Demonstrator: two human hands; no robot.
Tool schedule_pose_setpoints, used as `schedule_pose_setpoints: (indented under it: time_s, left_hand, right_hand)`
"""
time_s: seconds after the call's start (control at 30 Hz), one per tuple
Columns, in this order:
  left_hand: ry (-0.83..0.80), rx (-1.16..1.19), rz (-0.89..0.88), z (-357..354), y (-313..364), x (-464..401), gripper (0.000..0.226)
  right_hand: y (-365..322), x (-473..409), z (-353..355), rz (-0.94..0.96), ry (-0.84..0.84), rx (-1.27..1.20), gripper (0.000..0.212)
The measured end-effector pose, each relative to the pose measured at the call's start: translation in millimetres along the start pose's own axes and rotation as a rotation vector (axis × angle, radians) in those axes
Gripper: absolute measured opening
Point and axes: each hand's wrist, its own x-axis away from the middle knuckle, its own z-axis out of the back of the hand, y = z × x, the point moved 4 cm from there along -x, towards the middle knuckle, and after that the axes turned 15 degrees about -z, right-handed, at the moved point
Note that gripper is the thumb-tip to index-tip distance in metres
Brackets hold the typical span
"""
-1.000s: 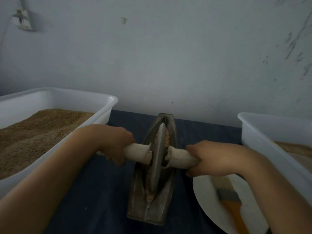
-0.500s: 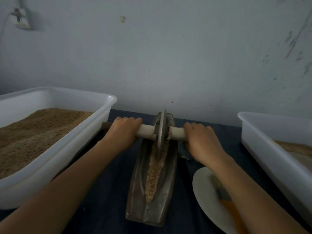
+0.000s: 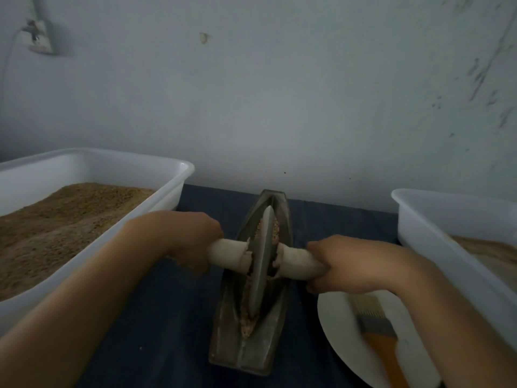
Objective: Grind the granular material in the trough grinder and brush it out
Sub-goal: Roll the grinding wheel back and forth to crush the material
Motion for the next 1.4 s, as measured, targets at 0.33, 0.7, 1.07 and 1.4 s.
schedule_pose_setpoints:
  time_s: [0.33, 0.7, 1.07, 1.4]
  left_hand:
    - [0.301, -0.053, 0.052, 0, -16, -32, 0.036]
    - [0.554, -0.179, 0.083, 1, -20, -41, 0.025]
    - [0.019, 0.02, -0.021, -1, -2, -1, 0.043]
    - [0.291, -0.037, 0.012, 0, -18, -29, 0.038]
  right_hand:
    - [5, -30, -1, -0.094, 0.21, 0.008, 0.017]
    - [17, -53, -6, -0.101, 0.663, 0.079, 0.02]
    - [2, 0, 1, -0.015, -0.041, -0.012, 0.026]
    - [10, -31, 0, -0.073, 0.209, -0.02, 0.018]
